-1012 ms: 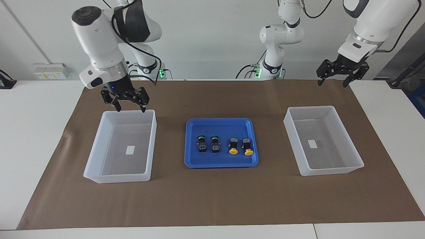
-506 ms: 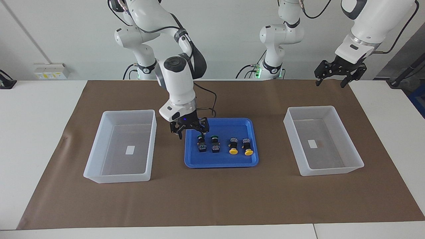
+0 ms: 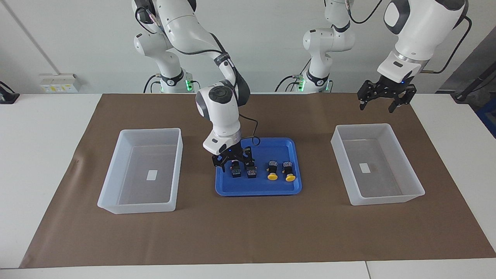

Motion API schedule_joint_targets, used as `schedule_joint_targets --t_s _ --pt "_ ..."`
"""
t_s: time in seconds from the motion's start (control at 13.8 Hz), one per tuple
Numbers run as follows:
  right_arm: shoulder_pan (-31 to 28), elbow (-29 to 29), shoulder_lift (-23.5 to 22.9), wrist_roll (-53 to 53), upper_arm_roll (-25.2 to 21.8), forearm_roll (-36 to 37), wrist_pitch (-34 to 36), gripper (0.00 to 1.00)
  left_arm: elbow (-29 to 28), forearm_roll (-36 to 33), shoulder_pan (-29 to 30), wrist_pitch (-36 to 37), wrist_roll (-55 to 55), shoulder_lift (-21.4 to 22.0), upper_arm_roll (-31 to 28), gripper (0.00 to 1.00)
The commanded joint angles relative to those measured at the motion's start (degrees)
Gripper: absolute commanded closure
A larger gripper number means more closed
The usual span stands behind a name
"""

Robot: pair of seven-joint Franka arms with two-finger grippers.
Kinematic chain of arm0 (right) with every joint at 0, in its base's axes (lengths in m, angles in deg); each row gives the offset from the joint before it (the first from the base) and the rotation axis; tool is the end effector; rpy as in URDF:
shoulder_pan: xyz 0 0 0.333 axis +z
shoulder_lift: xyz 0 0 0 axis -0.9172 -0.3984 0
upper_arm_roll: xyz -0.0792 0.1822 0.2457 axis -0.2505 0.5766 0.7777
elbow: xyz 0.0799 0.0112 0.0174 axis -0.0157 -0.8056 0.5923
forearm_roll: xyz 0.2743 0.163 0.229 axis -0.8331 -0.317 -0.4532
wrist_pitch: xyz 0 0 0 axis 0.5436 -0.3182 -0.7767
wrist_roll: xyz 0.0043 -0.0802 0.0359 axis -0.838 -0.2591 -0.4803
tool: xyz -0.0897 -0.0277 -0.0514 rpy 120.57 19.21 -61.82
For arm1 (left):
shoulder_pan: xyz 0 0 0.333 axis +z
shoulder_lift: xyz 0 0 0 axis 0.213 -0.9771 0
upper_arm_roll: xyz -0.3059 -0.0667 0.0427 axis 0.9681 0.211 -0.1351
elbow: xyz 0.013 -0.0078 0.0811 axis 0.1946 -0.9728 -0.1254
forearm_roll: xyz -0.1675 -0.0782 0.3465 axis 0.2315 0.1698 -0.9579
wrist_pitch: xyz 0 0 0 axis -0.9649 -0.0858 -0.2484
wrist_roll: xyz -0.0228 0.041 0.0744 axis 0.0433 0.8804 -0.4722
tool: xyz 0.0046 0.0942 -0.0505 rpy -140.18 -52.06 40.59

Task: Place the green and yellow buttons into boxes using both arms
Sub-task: 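Grasp a yellow button with the left gripper while the right gripper grasps a green button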

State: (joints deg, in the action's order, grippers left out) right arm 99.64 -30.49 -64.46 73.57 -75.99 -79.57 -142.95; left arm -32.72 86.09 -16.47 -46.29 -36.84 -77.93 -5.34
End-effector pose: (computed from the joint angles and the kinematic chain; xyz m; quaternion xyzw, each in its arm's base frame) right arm 0.5963 0.3181 0.3333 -0.9937 -0.0280 -0.1016 0.0392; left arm 0.5391 -0.0587 0.5975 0.9941 -0.1056 0.0267 0.0012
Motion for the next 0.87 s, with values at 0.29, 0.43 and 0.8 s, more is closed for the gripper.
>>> schedule_joint_targets --t_s 0.29,0.43,0.8 --pt "0.89 -3.86 -0.77 -1.97 -0.22 -0.02 -4.07 0.29 -8.65 -0.19 -9.0 -13.39 -14.82 -2.18 -0.52 0.0" --pt "0.9 -3.95 -0.86 -2.14 -0.22 -0.02 -4.07 0.44 -8.74 -0.11 -12.69 -17.85 -22.71 -6.57 -0.52 0.0" --pt "-0.16 -2.12 1.15 -2.76 -0.22 -0.37 2.23 1.0 -11.63 1.12 -15.17 -27.36 -32.68 -10.27 -0.43 0.25"
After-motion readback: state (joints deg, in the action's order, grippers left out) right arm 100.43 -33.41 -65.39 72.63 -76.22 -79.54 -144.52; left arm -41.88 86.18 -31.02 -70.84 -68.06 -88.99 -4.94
